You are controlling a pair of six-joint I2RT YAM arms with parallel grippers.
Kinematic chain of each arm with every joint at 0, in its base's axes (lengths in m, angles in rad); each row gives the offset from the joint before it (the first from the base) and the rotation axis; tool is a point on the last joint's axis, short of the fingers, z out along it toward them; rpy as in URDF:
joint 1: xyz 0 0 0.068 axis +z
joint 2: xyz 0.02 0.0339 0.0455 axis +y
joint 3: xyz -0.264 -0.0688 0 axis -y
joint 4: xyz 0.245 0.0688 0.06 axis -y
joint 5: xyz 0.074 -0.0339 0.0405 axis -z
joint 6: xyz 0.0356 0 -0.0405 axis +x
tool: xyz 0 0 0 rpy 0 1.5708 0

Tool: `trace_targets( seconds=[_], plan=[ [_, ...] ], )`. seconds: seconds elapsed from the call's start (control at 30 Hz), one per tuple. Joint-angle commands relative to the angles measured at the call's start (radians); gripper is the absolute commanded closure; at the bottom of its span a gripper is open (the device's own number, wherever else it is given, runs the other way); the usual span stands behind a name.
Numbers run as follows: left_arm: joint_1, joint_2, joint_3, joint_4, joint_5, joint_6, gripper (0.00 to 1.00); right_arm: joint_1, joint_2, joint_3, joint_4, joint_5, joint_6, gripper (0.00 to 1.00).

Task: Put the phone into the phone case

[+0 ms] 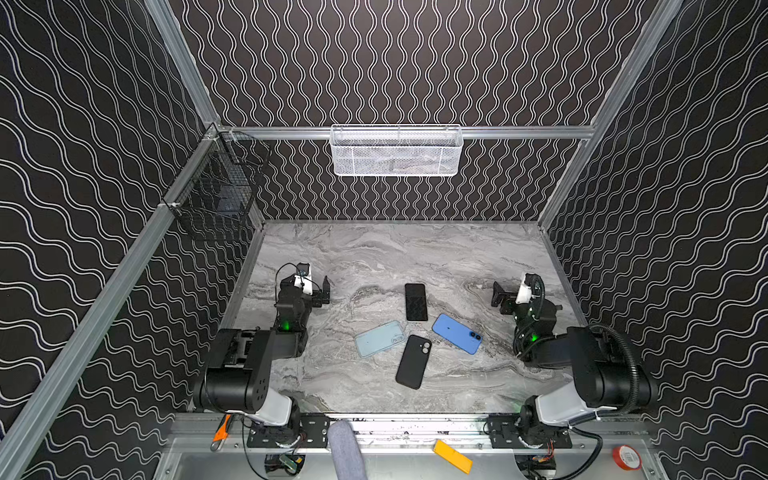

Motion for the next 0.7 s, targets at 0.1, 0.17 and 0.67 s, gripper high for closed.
trace_targets(
  seconds=[0.1, 0.17, 0.67],
  plan=[
    [-0.002, 0.000, 0.008, 0.021, -0.008, 0.009, 0.01, 0.002, -0.003, 0.001, 0.007, 0.003, 0.009, 0.00],
    [-0.002, 0.000, 0.009, 0.022, -0.008, 0.009, 0.01, 0.001, -0.002, 0.002, 0.007, 0.004, 0.009, 0.00],
    [-0.002, 0.000, 0.006, 0.024, -0.005, 0.010, 0.01, 0.002, -0.005, -0.001, 0.009, 0.002, 0.006, 0.00]
  ],
)
